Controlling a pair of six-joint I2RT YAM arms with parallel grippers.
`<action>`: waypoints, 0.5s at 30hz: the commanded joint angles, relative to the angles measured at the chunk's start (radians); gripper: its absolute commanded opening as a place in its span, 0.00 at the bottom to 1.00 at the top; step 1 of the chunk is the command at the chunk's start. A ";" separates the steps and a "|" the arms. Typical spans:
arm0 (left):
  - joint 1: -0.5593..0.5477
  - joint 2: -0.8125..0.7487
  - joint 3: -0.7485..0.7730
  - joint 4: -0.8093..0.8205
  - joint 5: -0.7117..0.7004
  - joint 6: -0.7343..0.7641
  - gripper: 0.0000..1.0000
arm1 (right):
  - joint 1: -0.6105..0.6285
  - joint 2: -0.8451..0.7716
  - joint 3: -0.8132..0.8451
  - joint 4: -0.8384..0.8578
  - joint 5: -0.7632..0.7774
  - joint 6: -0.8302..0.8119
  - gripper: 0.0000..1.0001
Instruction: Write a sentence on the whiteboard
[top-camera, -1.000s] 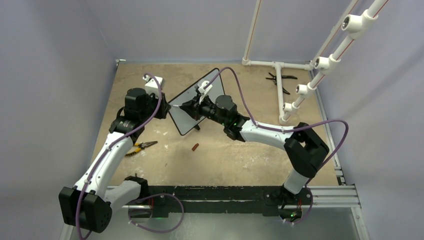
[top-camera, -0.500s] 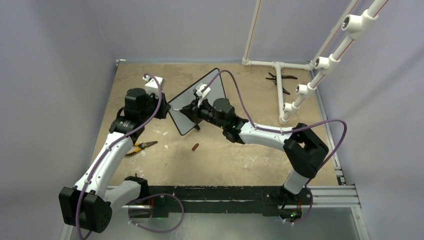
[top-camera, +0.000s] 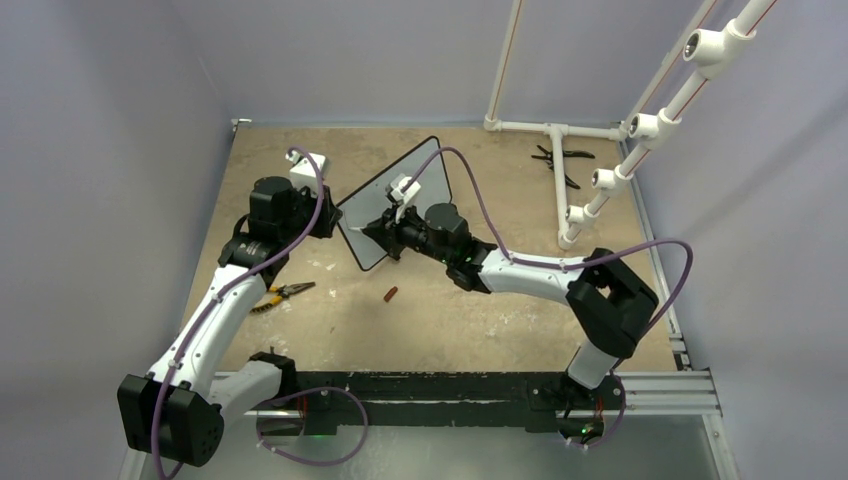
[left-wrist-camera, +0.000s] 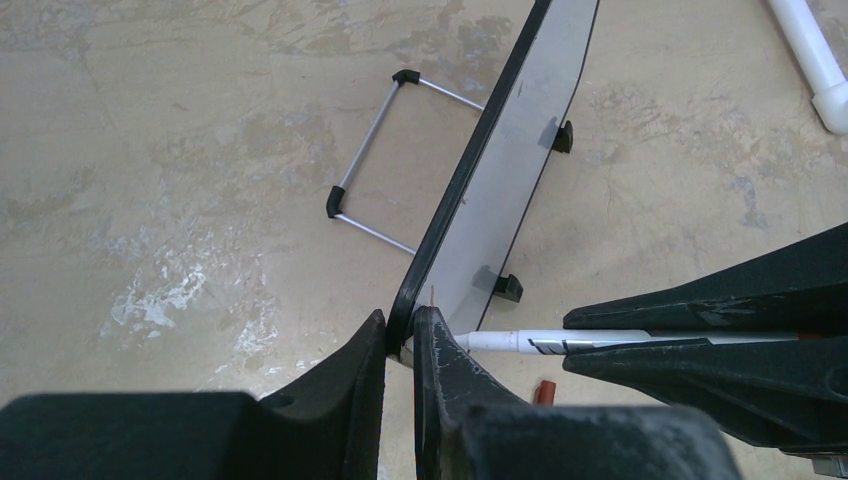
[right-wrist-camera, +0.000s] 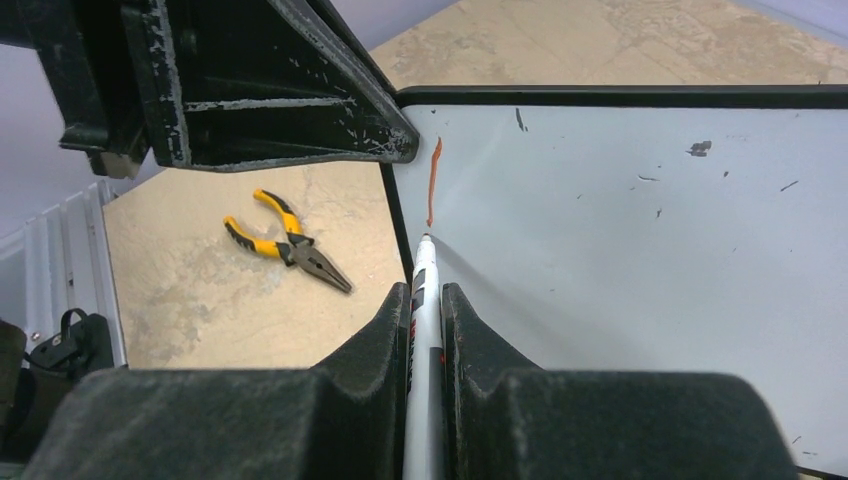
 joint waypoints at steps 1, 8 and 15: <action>0.005 -0.020 -0.003 0.037 -0.027 0.004 0.00 | 0.005 -0.087 -0.016 0.098 -0.031 0.018 0.00; 0.006 -0.019 -0.004 0.036 -0.031 0.006 0.00 | 0.005 -0.111 -0.030 0.169 0.021 0.022 0.00; 0.006 -0.020 -0.004 0.036 -0.035 0.007 0.00 | 0.005 -0.067 0.008 0.176 0.078 0.003 0.00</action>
